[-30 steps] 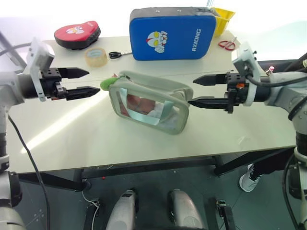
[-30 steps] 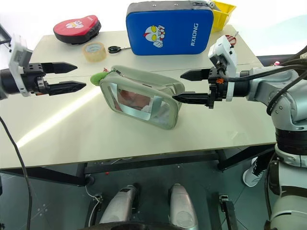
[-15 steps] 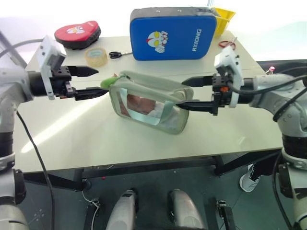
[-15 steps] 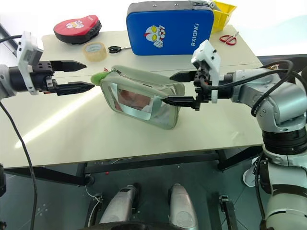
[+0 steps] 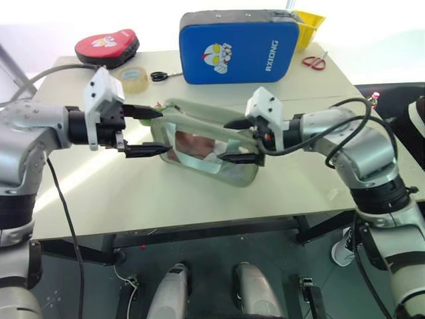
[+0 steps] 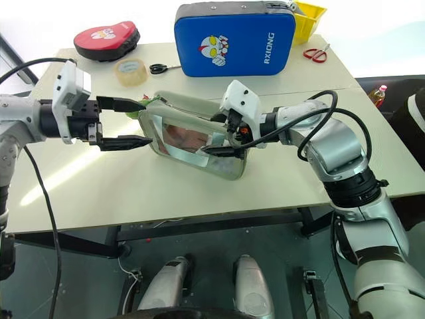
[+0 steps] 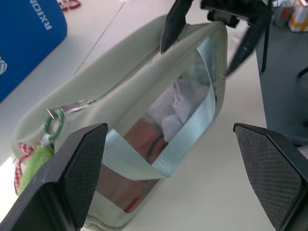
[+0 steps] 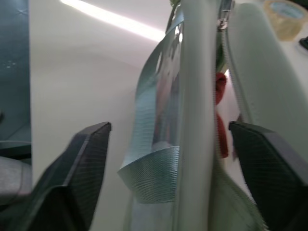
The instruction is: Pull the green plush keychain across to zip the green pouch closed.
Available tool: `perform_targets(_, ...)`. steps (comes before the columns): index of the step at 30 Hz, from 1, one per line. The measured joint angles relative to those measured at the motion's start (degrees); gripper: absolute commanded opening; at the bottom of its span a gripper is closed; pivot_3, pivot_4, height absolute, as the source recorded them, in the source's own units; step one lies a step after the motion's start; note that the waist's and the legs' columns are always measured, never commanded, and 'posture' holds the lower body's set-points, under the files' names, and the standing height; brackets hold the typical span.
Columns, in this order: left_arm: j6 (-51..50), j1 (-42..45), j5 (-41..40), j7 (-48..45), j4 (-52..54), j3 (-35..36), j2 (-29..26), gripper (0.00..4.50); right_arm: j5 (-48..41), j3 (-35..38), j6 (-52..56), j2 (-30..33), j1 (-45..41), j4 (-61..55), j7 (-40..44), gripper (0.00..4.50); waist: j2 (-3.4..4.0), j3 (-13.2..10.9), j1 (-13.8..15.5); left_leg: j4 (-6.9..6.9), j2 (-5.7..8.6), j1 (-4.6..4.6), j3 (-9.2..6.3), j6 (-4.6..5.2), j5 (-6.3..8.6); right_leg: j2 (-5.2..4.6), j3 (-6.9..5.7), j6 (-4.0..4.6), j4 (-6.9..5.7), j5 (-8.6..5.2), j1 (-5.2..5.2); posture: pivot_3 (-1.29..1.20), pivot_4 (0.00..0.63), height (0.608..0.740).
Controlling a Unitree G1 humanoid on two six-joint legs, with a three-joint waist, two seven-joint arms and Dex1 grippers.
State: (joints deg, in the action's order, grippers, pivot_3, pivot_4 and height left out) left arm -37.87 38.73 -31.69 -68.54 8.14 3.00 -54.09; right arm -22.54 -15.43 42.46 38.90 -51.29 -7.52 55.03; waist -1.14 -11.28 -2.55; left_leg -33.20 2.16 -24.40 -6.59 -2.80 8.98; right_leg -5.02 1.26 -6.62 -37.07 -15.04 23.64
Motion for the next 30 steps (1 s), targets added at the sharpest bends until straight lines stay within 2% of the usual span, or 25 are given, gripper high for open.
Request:
perform_targets(5,-0.01,-0.34,0.0,0.71,-0.03,0.87,-1.48,4.5,4.02,-0.78,-5.07,-0.26,-0.74,3.33,1.74,0.05,0.0,0.0,0.02,0.0,0.0,0.0,0.0,0.0,0.0,0.0,0.0,0.0,0.01,0.0,0.0,0.0,0.15,0.74)
perform_targets(8,-0.07,-0.44,-0.05,1.47,-0.2,1.67,-1.85,4.5,6.53,-1.45,-9.71,-1.27,-2.28,6.75,3.18,0.05,0.0,0.0,-0.1,0.0,0.0,0.01,0.01,0.0,0.0,0.0,0.01,0.0,0.0,0.0,0.0,0.0,0.15,0.74)
perform_targets(13,-0.08,-0.02,-0.03,2.5,-2.68,3.45,-3.14,4.5,12.94,-2.32,-28.98,-5.63,-10.55,23.13,6.85,0.05,0.01,-0.01,-0.42,0.03,0.0,0.0,0.02,-0.01,-0.01,0.03,0.0,-0.01,-0.04,0.0,0.06,0.0,0.15,0.74)
perform_targets(18,-0.07,-0.01,-0.04,2.58,-3.96,4.83,-4.14,4.5,14.29,-2.0,-43.08,-9.45,-16.68,37.8,13.24,0.05,0.01,-0.01,-0.48,0.07,0.0,0.0,0.01,-0.02,-0.01,0.03,0.0,-0.01,-0.03,0.01,0.04,0.0,0.15,0.74)
perform_targets(24,-0.2,-1.38,-0.25,3.24,-3.24,5.6,-4.3,4.5,16.98,-2.06,-54.84,-12.3,-18.82,52.53,18.88,0.05,0.01,-0.02,-0.33,0.06,0.01,0.0,0.0,-0.05,-0.03,0.03,0.01,-0.01,-0.05,0.01,0.04,0.0,0.15,0.74)
perform_targets(30,-0.92,-3.53,-1.06,4.16,-1.1,7.58,-4.54,4.5,18.95,-1.59,-61.15,-12.88,-19.72,58.36,21.54,0.05,0.01,-0.02,-0.54,0.06,0.01,0.03,-0.01,-0.06,-0.03,0.04,0.01,-0.01,-0.09,0.01,0.03,0.0,0.15,0.74)
